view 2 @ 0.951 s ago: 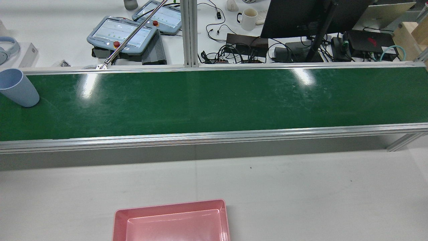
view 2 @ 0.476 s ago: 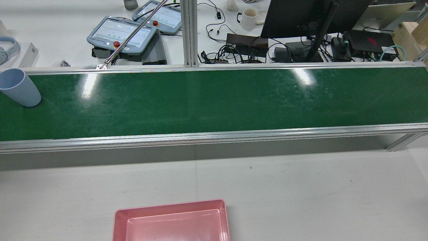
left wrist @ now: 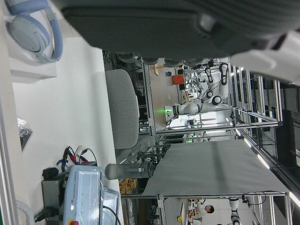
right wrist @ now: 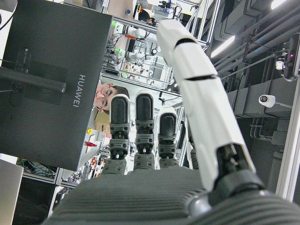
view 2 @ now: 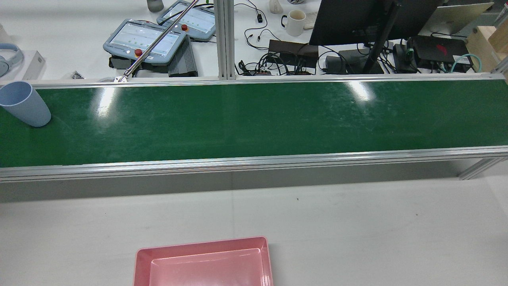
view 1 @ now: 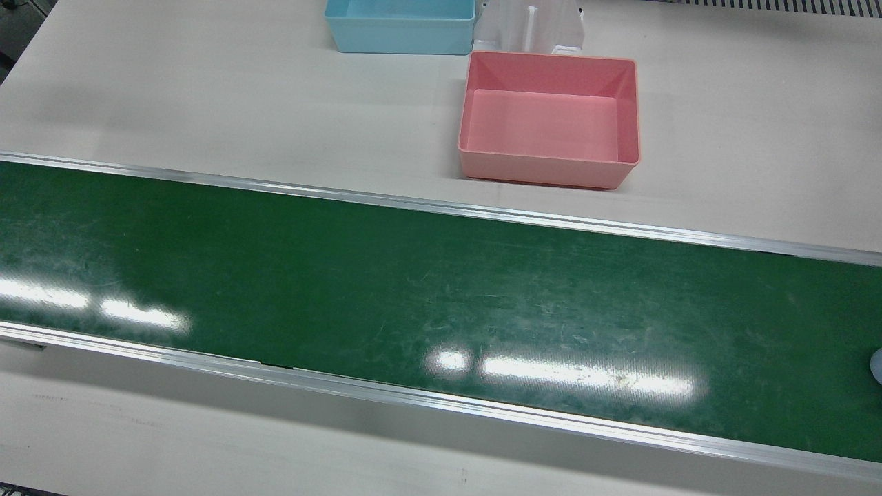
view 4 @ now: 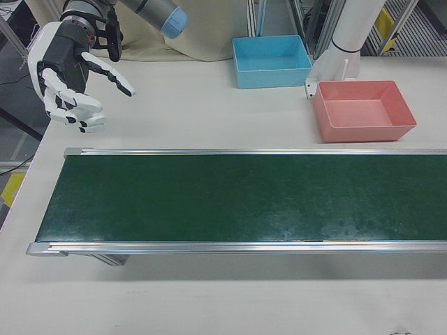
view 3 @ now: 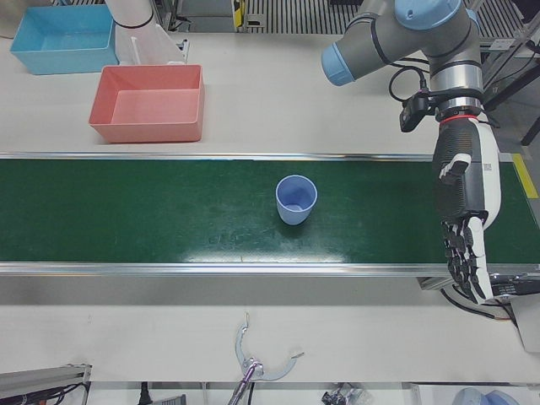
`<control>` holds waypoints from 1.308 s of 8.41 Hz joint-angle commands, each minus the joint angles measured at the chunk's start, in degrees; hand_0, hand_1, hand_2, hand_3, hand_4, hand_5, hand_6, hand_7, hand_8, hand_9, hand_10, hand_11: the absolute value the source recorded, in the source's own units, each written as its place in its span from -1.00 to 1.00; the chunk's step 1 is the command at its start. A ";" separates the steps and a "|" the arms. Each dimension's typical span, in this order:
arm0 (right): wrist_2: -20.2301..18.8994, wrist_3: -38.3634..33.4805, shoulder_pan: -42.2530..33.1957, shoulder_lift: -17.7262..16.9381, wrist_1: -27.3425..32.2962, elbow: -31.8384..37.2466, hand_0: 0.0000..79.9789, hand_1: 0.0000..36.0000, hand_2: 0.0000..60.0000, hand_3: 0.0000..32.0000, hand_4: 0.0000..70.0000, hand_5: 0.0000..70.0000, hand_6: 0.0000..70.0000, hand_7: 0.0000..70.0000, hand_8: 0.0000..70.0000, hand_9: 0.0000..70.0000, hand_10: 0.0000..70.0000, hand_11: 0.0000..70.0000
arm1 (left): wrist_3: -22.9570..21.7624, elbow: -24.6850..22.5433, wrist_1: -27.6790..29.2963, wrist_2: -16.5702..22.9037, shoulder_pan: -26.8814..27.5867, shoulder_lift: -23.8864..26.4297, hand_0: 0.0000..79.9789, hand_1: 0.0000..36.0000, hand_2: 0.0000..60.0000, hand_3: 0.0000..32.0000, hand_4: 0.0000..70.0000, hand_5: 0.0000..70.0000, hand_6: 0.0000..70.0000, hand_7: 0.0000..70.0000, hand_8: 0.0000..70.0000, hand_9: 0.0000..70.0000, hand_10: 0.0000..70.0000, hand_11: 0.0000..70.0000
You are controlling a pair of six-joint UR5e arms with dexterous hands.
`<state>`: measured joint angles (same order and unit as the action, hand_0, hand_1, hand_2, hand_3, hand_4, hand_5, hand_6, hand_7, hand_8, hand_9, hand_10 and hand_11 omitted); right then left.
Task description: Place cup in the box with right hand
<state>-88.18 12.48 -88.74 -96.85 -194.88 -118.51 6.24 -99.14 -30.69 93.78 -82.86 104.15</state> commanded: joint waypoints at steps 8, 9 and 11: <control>-0.06 0.00 -0.03 0.00 -0.06 -0.05 1.00 1.00 -0.56 -1.00 -0.65 -0.47 -0.48 0.75 0.01 0.27 -0.22 0.22 | 0.00 0.00 -0.07 0.00 -0.02 0.00 -1.00 -1.00 -1.00 -1.00 -1.00 -1.00 -1.00 -1.00 -1.00 -1.00 -1.00 -1.00; 0.03 0.00 -0.03 0.00 -0.06 -0.05 1.00 1.00 -0.56 -1.00 -0.65 -0.46 -0.48 0.75 0.01 0.27 -0.22 0.22 | 0.00 0.00 0.02 0.00 -0.02 0.00 -1.00 -1.00 -1.00 -1.00 -1.00 -1.00 -1.00 -1.00 -1.00 -1.00 -1.00 -1.00; -0.06 0.00 -0.03 0.00 -0.06 -0.05 1.00 1.00 -0.52 -1.00 -0.61 -0.46 -0.47 0.80 0.03 0.29 -0.21 0.23 | 0.00 0.00 -0.07 0.00 -0.02 0.00 -1.00 -1.00 -1.00 -1.00 -1.00 -1.00 -1.00 -1.00 -1.00 -1.00 -1.00 -1.00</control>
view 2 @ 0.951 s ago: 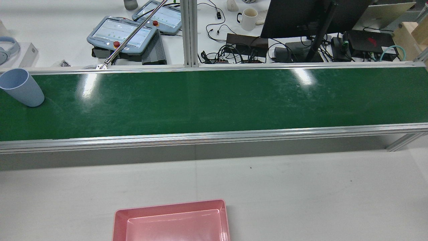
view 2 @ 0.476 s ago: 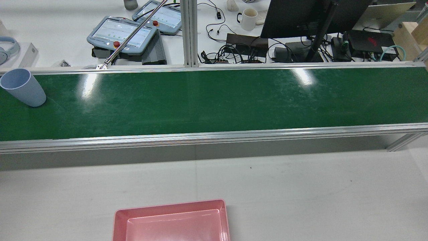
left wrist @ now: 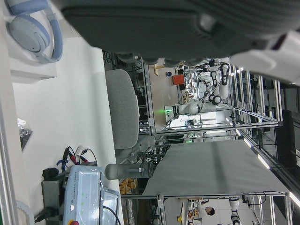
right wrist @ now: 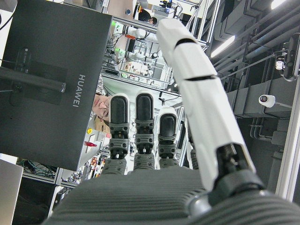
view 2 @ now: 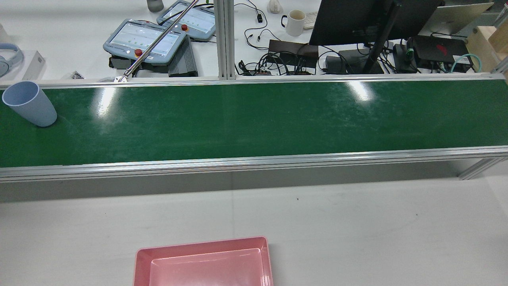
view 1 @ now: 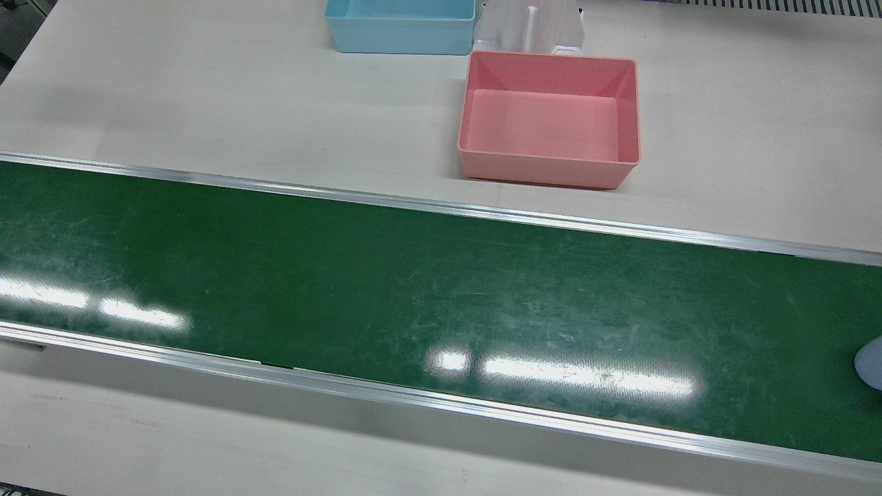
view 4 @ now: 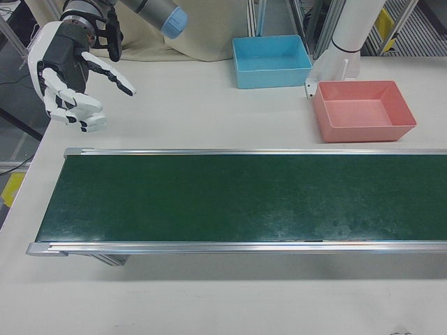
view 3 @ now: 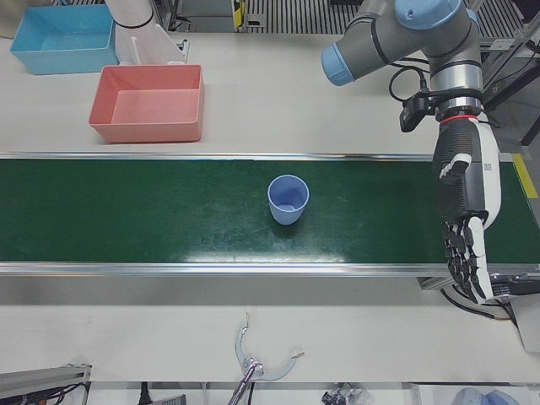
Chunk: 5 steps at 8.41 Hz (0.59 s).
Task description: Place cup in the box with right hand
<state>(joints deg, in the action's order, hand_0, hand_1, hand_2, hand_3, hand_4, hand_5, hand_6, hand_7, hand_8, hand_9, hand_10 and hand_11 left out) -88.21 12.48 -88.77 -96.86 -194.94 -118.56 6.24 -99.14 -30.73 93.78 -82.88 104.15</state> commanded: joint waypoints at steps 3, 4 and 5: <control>-0.03 0.09 0.00 0.00 0.00 -0.35 1.00 1.00 -0.51 -1.00 -0.62 -0.46 -0.46 0.83 0.03 0.30 -0.22 0.23 | 0.00 0.00 0.05 0.00 0.00 0.00 -1.00 -1.00 -1.00 -1.00 -1.00 -1.00 -1.00 -1.00 -1.00 -1.00 -1.00 -1.00; -0.12 0.09 0.00 0.00 0.00 -0.35 1.00 1.00 -0.52 -1.00 -0.64 -0.45 -0.47 0.81 0.02 0.29 -0.23 0.22 | 0.00 0.00 0.05 0.08 0.00 0.00 -1.00 -1.00 -1.00 -1.00 -1.00 -1.00 -1.00 -1.00 -1.00 -1.00 -1.00 -1.00; -0.12 0.09 0.00 0.00 0.00 -0.44 1.00 1.00 -0.50 -1.00 -0.61 -0.45 -0.46 0.84 0.03 0.30 -0.22 0.23 | 0.00 0.00 0.05 0.08 0.00 0.00 -1.00 -1.00 -1.00 -1.00 -1.00 -1.00 -1.00 -1.00 -1.00 -1.00 -1.00 -1.00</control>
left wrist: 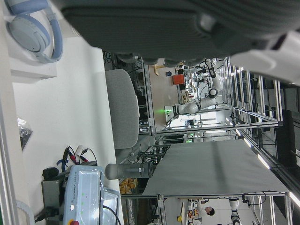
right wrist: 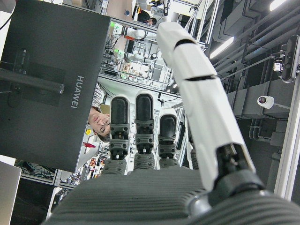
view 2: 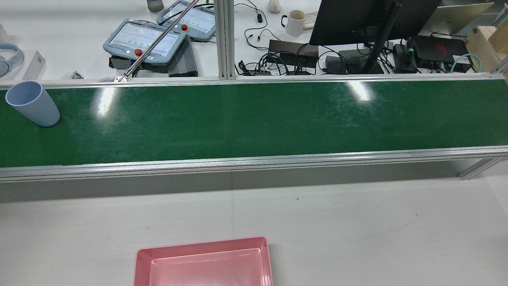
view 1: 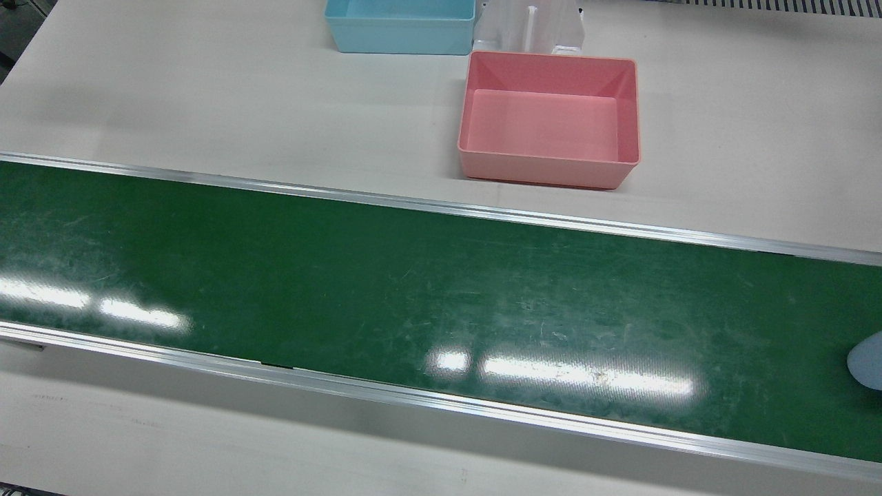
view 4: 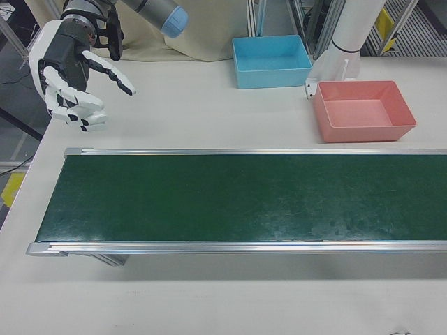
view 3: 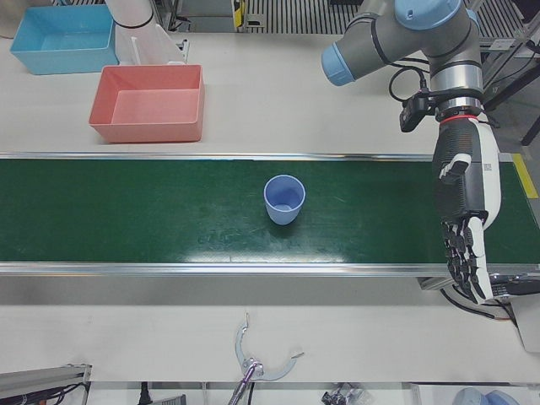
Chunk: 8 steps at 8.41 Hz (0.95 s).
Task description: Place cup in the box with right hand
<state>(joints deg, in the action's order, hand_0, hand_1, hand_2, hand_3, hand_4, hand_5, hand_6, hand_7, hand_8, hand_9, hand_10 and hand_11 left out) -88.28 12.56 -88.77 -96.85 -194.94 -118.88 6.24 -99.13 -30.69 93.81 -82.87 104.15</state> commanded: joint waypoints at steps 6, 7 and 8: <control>-0.05 0.10 0.00 0.00 0.00 -0.22 1.00 1.00 -0.52 -1.00 -0.63 -0.45 -0.46 0.82 0.03 0.30 -0.23 0.22 | 0.00 -0.01 -0.07 0.05 -0.01 0.00 -1.00 -1.00 -1.00 -1.00 -1.00 -1.00 -1.00 -1.00 -1.00 -1.00 -1.00 -1.00; -0.05 0.10 0.00 0.00 0.00 -0.22 1.00 1.00 -0.52 -1.00 -0.63 -0.45 -0.47 0.81 0.02 0.29 -0.23 0.21 | 0.00 -0.09 -0.07 -0.03 -0.01 0.00 -1.00 -1.00 -1.00 -1.00 -1.00 -1.00 -1.00 -1.00 -1.00 -1.00 -1.00 -1.00; -0.05 0.10 0.00 0.00 0.00 -0.22 1.00 1.00 -0.52 -1.00 -0.63 -0.45 -0.46 0.83 0.03 0.30 -0.22 0.23 | 0.00 -0.01 0.01 0.05 -0.01 0.00 -1.00 -1.00 -1.00 -1.00 -1.00 -1.00 -1.00 -1.00 -1.00 -1.00 -1.00 -1.00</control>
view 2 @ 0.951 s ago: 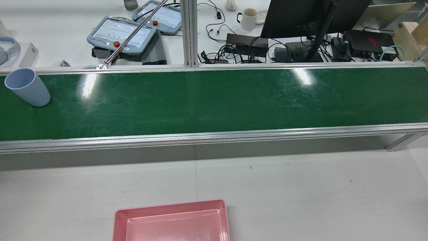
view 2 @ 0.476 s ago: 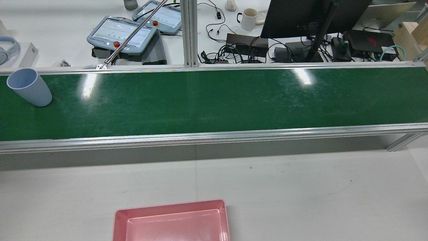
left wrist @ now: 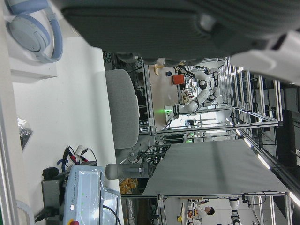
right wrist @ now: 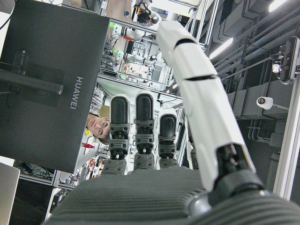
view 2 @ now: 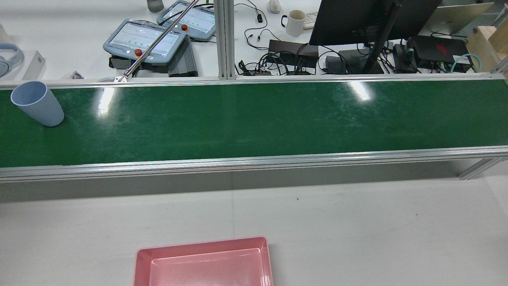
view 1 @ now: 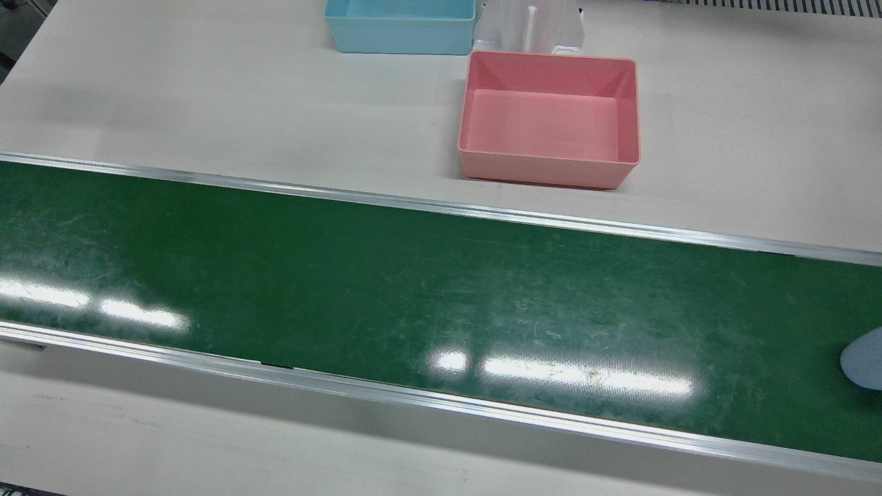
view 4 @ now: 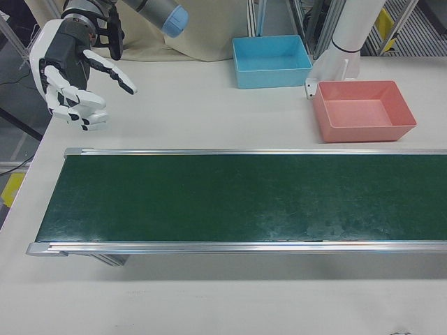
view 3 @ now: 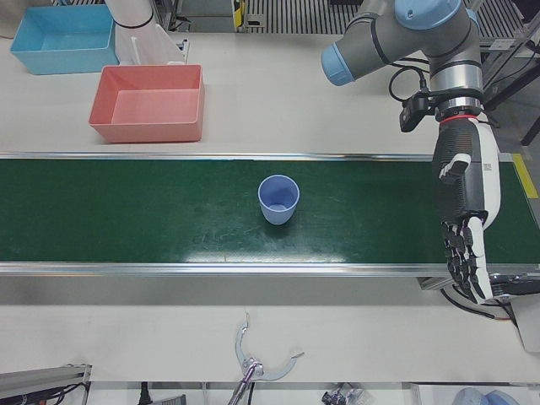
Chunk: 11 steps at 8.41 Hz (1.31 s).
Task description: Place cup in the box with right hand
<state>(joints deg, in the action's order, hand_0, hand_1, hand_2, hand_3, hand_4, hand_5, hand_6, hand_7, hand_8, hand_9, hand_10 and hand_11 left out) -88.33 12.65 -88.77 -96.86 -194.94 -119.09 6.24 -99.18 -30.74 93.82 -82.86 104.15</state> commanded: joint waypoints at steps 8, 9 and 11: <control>-0.09 -0.08 -0.09 0.00 0.00 0.00 1.00 1.00 -0.60 -1.00 -0.65 -0.45 -0.47 0.79 0.02 0.29 -0.22 0.22 | 0.09 0.04 -0.02 -0.04 -0.02 0.00 -1.00 -1.00 -1.00 -1.00 -1.00 -1.00 -1.00 -1.00 -1.00 -1.00 -1.00 -1.00; -0.09 -0.08 0.00 0.00 0.00 0.00 1.00 1.00 -0.61 -1.00 -0.68 -0.46 -0.49 0.73 0.00 0.26 -0.24 0.21 | 0.00 0.04 0.07 0.05 -0.02 0.00 -1.00 -1.00 -1.00 -1.00 -1.00 -1.00 -1.00 -1.00 -1.00 -1.00 -1.00 -1.00; 0.00 0.01 0.00 0.00 0.00 0.00 1.00 1.00 -0.62 -1.00 -0.68 -0.45 -0.49 0.73 0.01 0.27 -0.23 0.21 | 0.00 0.12 0.07 0.05 -0.02 0.00 -1.00 -1.00 -1.00 -1.00 -1.00 -1.00 -1.00 -1.00 -1.00 -1.00 -1.00 -1.00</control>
<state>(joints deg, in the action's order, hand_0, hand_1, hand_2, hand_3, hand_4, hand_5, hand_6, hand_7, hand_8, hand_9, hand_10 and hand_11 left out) -88.39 12.60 -88.79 -96.86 -194.94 -119.09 6.26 -99.14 -30.70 93.84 -82.86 104.15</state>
